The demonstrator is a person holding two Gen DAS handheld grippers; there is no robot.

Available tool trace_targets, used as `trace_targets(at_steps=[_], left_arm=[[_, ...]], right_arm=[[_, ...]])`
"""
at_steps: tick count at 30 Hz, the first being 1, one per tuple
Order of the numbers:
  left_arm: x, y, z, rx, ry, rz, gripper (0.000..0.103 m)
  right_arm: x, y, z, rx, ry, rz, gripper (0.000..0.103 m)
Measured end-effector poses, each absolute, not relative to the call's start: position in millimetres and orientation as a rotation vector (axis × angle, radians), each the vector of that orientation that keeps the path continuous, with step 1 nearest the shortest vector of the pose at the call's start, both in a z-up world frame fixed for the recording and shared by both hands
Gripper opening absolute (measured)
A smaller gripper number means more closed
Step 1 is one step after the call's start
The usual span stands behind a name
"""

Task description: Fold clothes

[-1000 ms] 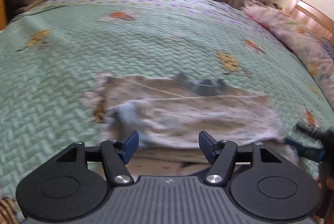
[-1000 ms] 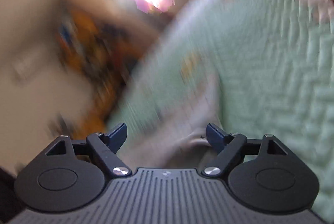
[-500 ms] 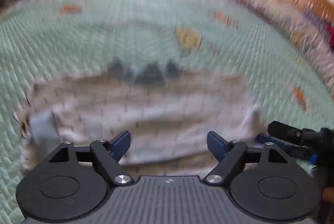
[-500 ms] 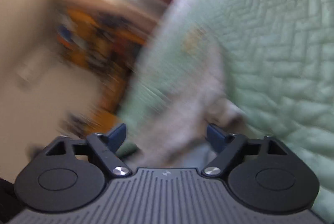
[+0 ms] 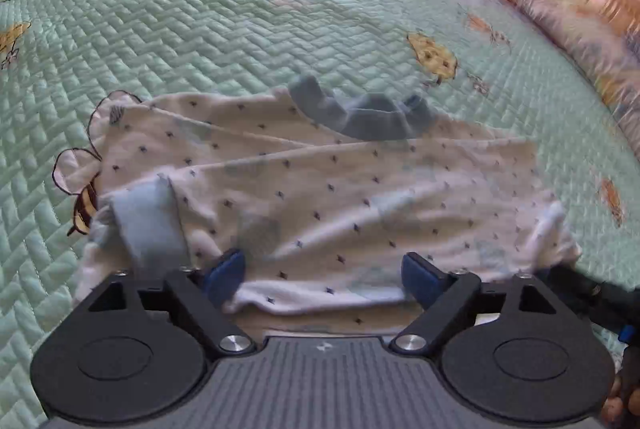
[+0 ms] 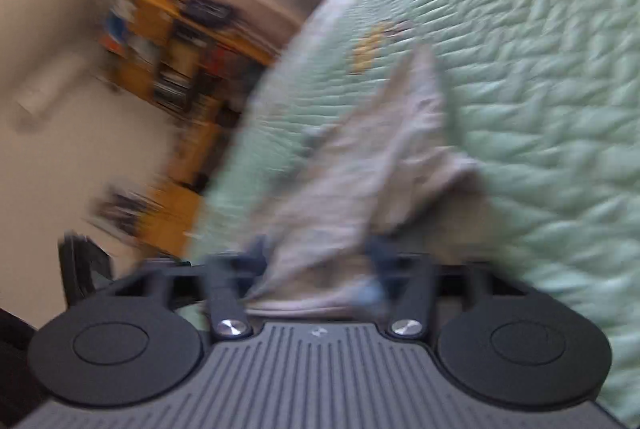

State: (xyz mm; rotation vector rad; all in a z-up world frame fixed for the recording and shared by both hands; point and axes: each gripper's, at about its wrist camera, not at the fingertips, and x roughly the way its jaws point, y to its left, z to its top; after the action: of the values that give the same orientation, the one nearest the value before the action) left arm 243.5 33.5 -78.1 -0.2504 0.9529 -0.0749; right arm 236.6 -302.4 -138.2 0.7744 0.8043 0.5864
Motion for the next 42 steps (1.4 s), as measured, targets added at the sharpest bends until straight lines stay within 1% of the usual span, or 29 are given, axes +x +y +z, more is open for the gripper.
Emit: trace_targets(at_steps=[1, 3, 6, 7, 8, 9, 10, 11, 12, 14, 15, 16, 17, 18, 19, 21, 24, 26, 27, 28, 29, 31, 32, 34, 36, 40, 42], left_arm=[[237.6, 34.4, -70.9, -0.241, 0.940, -0.079, 0.087], [228.3, 37.6, -60.2, -0.226, 0.909, -0.082, 0.088], [230.0, 49.7, -59.1, -0.249, 0.876, -0.112, 0.090], [236.4, 56.5, -66.2, -0.256, 0.899, -0.094, 0.090], [247.1, 65.4, -78.7, -0.264, 0.947, -0.056, 0.088], [251.6, 71.5, -82.2, -0.277, 0.961, -0.038, 0.081], [251.9, 75.7, -79.7, -0.296, 0.952, -0.033, 0.081], [252.2, 79.9, -77.1, -0.314, 0.942, -0.029, 0.081], [250.1, 82.7, -71.0, -0.335, 0.929, -0.032, 0.081], [240.4, 86.0, -56.2, -0.378, 0.863, -0.085, 0.083], [237.1, 87.9, -54.2, -0.393, 0.847, -0.099, 0.088], [235.3, 90.0, -55.6, -0.405, 0.846, -0.099, 0.094], [236.0, 91.9, -62.2, -0.400, 0.879, -0.085, 0.095], [235.6, 92.7, -69.0, -0.379, 0.908, -0.069, 0.091], [233.3, 92.7, -73.4, -0.356, 0.919, -0.060, 0.083], [226.5, 91.9, -76.2, -0.328, 0.925, -0.050, 0.083], [210.1, 78.4, -63.0, -0.349, 0.879, -0.164, 0.084], [208.5, 60.9, -70.2, -0.272, 0.894, -0.230, 0.087], [211.9, 51.7, -82.8, -0.195, 0.940, -0.215, 0.081], [211.6, 43.0, -92.4, -0.113, 0.947, -0.215, 0.080], [207.7, 33.3, -95.4, -0.035, 0.931, -0.221, 0.082], [201.6, 14.1, -91.8, 0.075, 0.934, -0.190, 0.083], [198.6, 9.7, -88.0, 0.081, 0.943, -0.171, 0.083], [188.8, 11.8, -79.5, 0.017, 0.952, -0.170, 0.079], [170.8, 13.8, -77.1, 0.003, 0.962, -0.169, 0.079], [115.6, 8.4, -78.7, 0.105, 0.992, -0.090, 0.076], [85.0, 7.2, -85.0, 0.151, 0.998, -0.093, 0.076]], right_arm=[[233.7, -301.7, -131.3, 0.742, 0.792, 0.579, 0.037], [226.7, -299.0, -114.7, 0.674, 0.748, 0.575, 0.037], [227.8, -284.9, -107.1, 0.709, 0.680, 0.669, 0.038], [229.8, -279.0, -109.1, 0.696, 0.698, 0.671, 0.039], [231.8, -273.0, -112.1, 0.672, 0.728, 0.661, 0.039], [235.0, -266.3, -119.8, 0.622, 0.778, 0.604, 0.038], [236.6, -262.3, -128.7, 0.587, 0.804, 0.561, 0.020], [236.1, -265.9, -131.6, 0.594, 0.806, 0.546, 0.016], [236.1, -271.0, -130.0, 0.615, 0.809, 0.546, 0.017], [231.3, -276.3, -122.1, 0.615, 0.775, 0.567, 0.027], [229.8, -277.1, -119.9, 0.618, 0.759, 0.578, 0.036], [228.2, -277.9, -117.7, 0.620, 0.743, 0.590, 0.043], [229.0, -276.7, -120.9, 0.633, 0.755, 0.608, 0.045], [230.6, -274.7, -126.0, 0.650, 0.777, 0.629, 0.046], [232.8, -270.2, -129.2, 0.654, 0.785, 0.630, 0.043], [232.6, -270.6, -129.4, 0.657, 0.785, 0.631, 0.042], [229.8, -271.7, -128.4, 0.651, 0.783, 0.634, 0.042], [228.7, -270.8, -128.5, 0.642, 0.780, 0.634, 0.042], [228.1, -270.3, -128.6, 0.638, 0.778, 0.634, 0.042], [227.5, -269.9, -128.6, 0.634, 0.776, 0.634, 0.042], [226.9, -269.4, -128.7, 0.630, 0.774, 0.634, 0.042], [223.4, -268.5, -127.4, 0.616, 0.764, 0.624, 0.042], [220.6, -268.3, -125.9, 0.615, 0.761, 0.613, 0.042], [211.8, -270.6, -119.9, 0.643, 0.756, 0.583, 0.044], [196.7, -267.3, -107.9, 0.642, 0.733, 0.594, 0.049], [155.1, -254.6, -83.2, 0.609, 0.684, 0.660, 0.049], [128.3, -246.6, -75.6, 0.524, 0.671, 0.656, 0.050]])
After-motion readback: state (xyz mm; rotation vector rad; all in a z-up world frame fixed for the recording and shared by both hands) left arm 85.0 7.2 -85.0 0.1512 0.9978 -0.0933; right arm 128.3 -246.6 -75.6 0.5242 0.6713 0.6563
